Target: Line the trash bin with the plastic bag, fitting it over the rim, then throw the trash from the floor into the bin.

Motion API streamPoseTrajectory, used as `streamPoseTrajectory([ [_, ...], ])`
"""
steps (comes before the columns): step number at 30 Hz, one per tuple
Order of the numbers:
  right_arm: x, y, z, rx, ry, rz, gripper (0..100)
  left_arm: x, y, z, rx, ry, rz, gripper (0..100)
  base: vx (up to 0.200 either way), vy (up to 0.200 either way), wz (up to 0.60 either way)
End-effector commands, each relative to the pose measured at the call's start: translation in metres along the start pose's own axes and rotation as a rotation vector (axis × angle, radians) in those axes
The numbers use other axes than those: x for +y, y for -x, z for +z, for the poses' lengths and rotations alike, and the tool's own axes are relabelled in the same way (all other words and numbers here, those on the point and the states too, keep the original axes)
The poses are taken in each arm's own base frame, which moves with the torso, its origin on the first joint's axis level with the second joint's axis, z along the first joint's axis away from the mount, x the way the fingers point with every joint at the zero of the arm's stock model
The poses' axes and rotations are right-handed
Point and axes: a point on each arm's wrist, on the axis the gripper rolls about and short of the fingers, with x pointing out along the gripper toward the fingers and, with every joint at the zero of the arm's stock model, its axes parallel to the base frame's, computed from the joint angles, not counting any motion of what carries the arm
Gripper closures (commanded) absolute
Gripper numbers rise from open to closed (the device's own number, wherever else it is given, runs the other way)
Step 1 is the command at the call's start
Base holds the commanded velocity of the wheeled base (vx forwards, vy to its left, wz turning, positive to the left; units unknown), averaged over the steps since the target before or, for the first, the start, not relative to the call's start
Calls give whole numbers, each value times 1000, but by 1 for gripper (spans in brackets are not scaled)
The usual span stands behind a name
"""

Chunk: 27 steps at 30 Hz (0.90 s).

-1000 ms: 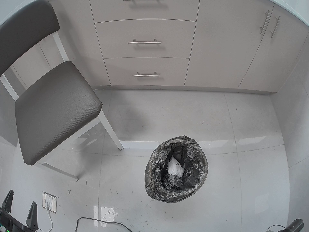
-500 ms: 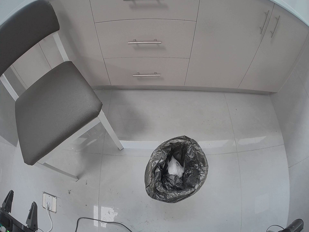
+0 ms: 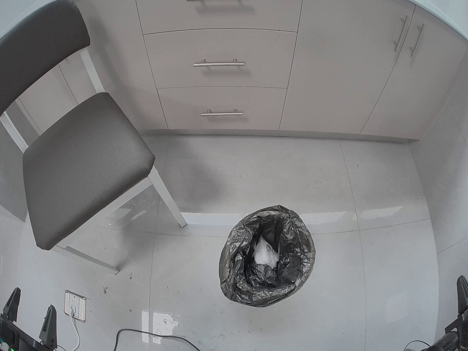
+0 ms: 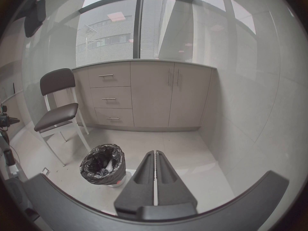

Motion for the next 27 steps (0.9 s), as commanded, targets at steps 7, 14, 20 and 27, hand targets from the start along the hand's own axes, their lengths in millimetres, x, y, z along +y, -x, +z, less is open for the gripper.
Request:
streamPoseTrajectory([
  [7,2,-2,-17,74,-3,71,100,0,0,-5,3,-1,1,0,0,0,0],
  [14,2,-2,-18,77,-12,72,100,0,0,-5,1,1,1,0,0,0,0],
  [20,2,-2,-18,77,-13,72,100,0,0,-5,1,-1,1,0,0,0,0],
  [27,2,-2,-18,76,-13,72,100,0,0,-5,1,-5,-1,0,0,0,0],
])
